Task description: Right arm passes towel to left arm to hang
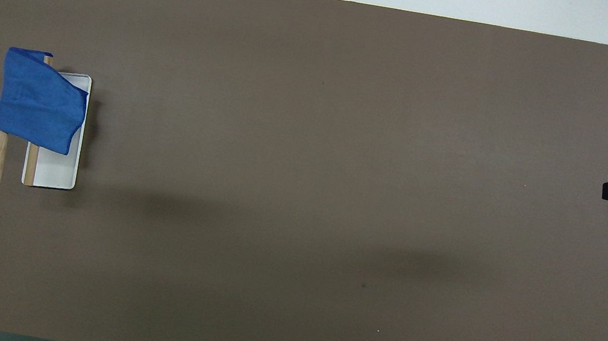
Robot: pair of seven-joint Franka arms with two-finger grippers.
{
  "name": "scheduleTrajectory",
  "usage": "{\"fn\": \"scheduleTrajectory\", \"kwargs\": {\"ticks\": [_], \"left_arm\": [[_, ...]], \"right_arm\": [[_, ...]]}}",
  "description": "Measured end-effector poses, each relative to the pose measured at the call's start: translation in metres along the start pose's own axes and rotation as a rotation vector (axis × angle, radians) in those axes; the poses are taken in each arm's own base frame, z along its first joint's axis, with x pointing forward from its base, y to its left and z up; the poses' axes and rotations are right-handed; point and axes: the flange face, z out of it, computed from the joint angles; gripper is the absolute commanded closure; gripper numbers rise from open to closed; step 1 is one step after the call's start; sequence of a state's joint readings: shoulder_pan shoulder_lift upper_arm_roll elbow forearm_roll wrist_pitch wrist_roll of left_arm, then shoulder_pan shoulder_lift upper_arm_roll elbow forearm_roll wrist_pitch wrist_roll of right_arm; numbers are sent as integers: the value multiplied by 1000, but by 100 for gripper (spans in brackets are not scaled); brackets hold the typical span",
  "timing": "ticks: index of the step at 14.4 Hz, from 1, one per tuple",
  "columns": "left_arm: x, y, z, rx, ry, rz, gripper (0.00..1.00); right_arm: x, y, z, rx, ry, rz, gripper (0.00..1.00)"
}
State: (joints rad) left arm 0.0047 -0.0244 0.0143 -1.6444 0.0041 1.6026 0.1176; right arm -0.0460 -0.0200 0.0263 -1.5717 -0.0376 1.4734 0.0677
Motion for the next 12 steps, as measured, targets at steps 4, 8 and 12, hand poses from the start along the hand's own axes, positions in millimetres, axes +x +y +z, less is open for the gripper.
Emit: {"fn": "scheduleTrajectory", "kwargs": {"ticks": [4,8,12], "left_arm": [[0,0,0,0,0,0,0],[0,0,0,0,0,0,0],[0,0,0,0,0,0,0]], "right_arm": [[1,-1,-1,0,8,-29,0],[3,-1,-2,0,31,-76,0],[4,0,-3,0,35,-76,0]]}}
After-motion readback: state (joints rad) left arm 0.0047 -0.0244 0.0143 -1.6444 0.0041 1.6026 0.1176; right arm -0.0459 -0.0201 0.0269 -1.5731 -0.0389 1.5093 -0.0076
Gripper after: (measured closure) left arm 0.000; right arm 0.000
